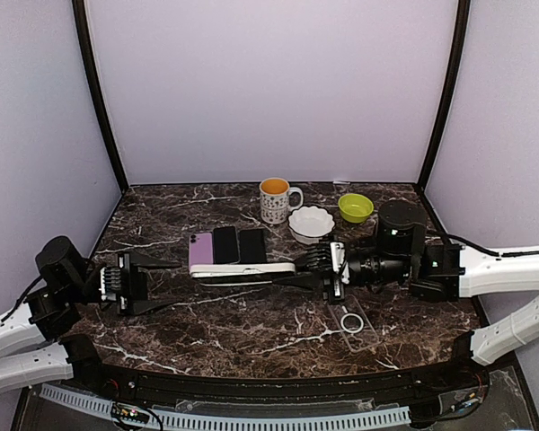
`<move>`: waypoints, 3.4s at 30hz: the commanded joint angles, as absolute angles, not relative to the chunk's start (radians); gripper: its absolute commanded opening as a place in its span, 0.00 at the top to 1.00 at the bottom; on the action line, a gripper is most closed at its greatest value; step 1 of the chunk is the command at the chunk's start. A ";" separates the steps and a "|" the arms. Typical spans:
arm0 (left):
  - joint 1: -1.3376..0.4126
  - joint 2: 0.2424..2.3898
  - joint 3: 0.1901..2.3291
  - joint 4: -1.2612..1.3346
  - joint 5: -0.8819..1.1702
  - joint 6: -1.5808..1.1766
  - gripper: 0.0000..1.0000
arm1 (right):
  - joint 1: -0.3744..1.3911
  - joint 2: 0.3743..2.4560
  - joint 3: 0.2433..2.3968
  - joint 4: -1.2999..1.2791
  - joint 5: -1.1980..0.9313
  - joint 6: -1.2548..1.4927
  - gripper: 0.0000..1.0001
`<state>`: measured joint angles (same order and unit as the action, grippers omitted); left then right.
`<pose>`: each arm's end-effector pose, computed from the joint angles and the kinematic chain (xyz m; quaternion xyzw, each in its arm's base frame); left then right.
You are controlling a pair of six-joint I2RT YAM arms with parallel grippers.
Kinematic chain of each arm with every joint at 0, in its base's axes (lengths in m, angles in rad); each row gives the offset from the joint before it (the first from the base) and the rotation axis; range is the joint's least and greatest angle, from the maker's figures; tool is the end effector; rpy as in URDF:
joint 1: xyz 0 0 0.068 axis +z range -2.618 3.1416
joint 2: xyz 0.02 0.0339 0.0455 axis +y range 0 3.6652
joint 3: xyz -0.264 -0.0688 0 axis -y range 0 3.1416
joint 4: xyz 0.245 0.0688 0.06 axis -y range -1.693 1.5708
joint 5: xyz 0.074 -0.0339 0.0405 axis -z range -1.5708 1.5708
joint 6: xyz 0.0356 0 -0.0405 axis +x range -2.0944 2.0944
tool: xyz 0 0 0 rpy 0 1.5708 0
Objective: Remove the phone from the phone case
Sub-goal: Remove the bottom left corner of the phone case.
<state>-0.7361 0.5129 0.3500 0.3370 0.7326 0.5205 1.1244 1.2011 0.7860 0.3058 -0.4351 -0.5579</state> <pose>0.0881 -0.1119 0.2799 0.5748 0.3244 -0.3059 0.6862 0.1068 0.2578 0.3042 -0.6380 0.3773 0.3365 0.5808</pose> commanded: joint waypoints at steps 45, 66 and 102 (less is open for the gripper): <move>-0.722 0.596 0.371 0.412 0.964 0.446 0.61 | 1.146 1.385 0.939 0.567 -0.679 -0.325 1.00; -0.722 0.613 0.382 0.399 1.005 0.439 0.73 | 1.145 1.394 0.946 0.513 -0.678 -0.380 1.00; -0.854 0.744 0.443 0.095 1.118 0.631 0.76 | 1.215 1.460 1.053 0.049 -0.777 -0.831 1.00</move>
<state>-0.8249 0.7181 0.3923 0.1955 1.1389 0.5793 1.1622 1.4364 1.0206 0.0910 -0.8051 -0.7063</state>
